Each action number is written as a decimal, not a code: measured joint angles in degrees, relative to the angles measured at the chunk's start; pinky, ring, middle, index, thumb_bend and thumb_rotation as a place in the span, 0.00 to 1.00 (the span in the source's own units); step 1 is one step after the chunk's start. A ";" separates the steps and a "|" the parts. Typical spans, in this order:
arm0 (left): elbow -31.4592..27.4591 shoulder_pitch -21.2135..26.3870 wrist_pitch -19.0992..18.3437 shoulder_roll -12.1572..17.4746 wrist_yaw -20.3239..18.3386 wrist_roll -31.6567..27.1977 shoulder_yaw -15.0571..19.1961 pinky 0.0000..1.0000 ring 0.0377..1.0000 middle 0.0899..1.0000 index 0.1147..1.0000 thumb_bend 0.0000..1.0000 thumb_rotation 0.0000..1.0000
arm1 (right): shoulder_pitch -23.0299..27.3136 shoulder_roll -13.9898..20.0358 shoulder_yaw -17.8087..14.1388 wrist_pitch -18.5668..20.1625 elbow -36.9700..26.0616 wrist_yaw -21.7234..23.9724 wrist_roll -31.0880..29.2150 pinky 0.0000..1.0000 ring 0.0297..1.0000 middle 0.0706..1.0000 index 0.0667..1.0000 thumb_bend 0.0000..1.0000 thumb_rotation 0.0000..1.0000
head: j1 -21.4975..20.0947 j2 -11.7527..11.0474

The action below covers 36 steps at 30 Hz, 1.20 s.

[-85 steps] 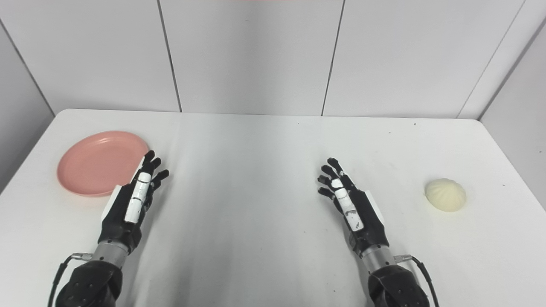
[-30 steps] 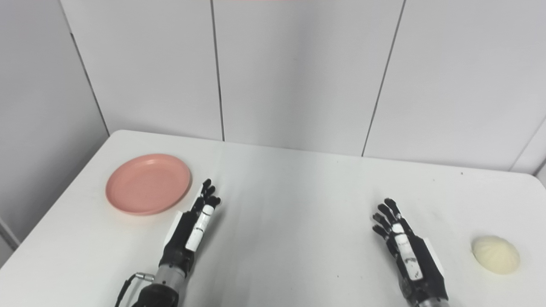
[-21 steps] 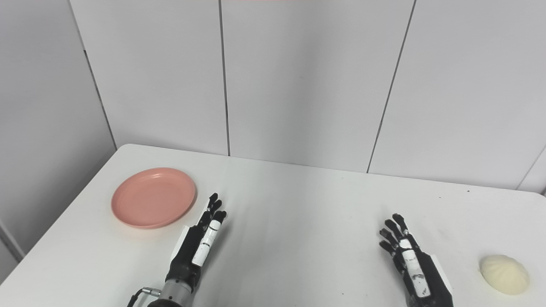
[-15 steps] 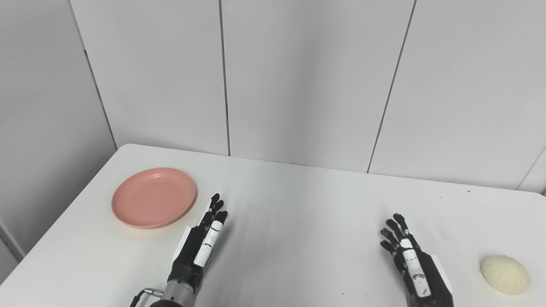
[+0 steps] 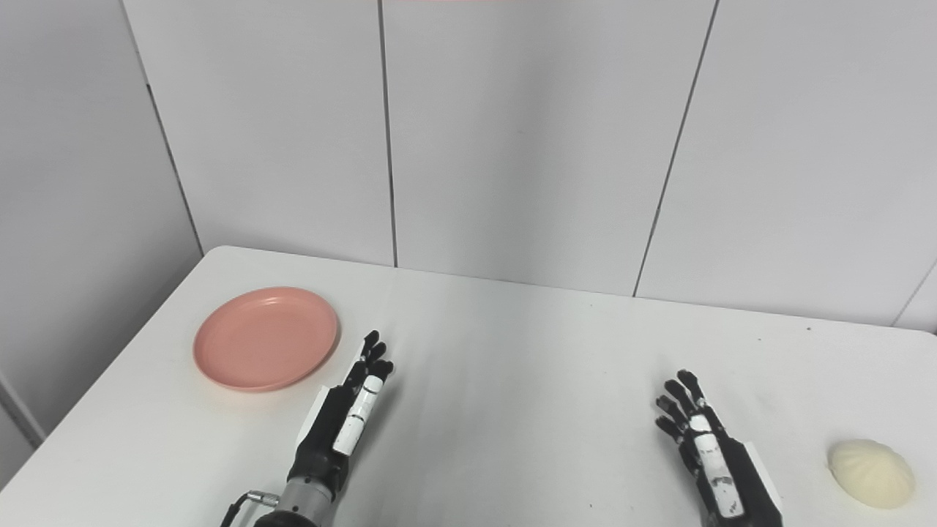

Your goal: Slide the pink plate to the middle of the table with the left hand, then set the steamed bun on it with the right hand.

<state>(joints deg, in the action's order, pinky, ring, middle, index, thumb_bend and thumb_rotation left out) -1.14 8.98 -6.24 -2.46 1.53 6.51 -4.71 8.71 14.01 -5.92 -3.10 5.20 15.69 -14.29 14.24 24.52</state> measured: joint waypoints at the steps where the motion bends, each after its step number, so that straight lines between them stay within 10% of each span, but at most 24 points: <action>1: -1.23 0.01 -0.63 -0.02 -0.29 -0.76 0.29 1.00 0.96 0.97 1.00 0.68 0.97 | -0.03 0.00 -0.02 0.00 -0.01 0.00 -0.11 0.93 0.92 0.95 0.97 0.81 0.88 | -0.26 0.17; 15: -9.27 9.99 -4.98 5.62 -1.25 -11.27 12.13 0.88 0.84 0.82 0.84 0.79 0.92 | -0.27 -0.04 -0.32 0.03 -0.25 -0.51 -0.25 0.91 0.92 0.94 0.97 0.81 0.89 | -0.35 -0.44; 29: 10.55 16.84 7.72 16.04 -0.30 -15.57 22.14 0.76 0.84 0.82 0.76 0.90 0.94 | -0.27 0.00 -0.42 0.25 -0.16 -0.65 -0.42 0.94 0.94 0.96 0.97 0.79 0.89 | -0.44 -1.23; 36: 24.46 20.80 13.47 24.28 -6.79 -20.04 23.43 0.70 0.77 0.75 0.75 0.93 0.94 | -0.06 -0.04 -0.42 0.25 0.13 -0.69 -0.42 0.94 0.93 0.96 0.97 0.79 0.89 | -0.44 -1.67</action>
<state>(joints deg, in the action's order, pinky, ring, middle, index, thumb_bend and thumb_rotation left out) 23.32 29.78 7.24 21.82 -5.26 -13.53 18.72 8.65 13.97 -6.33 -2.86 5.33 15.00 -14.71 13.80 22.85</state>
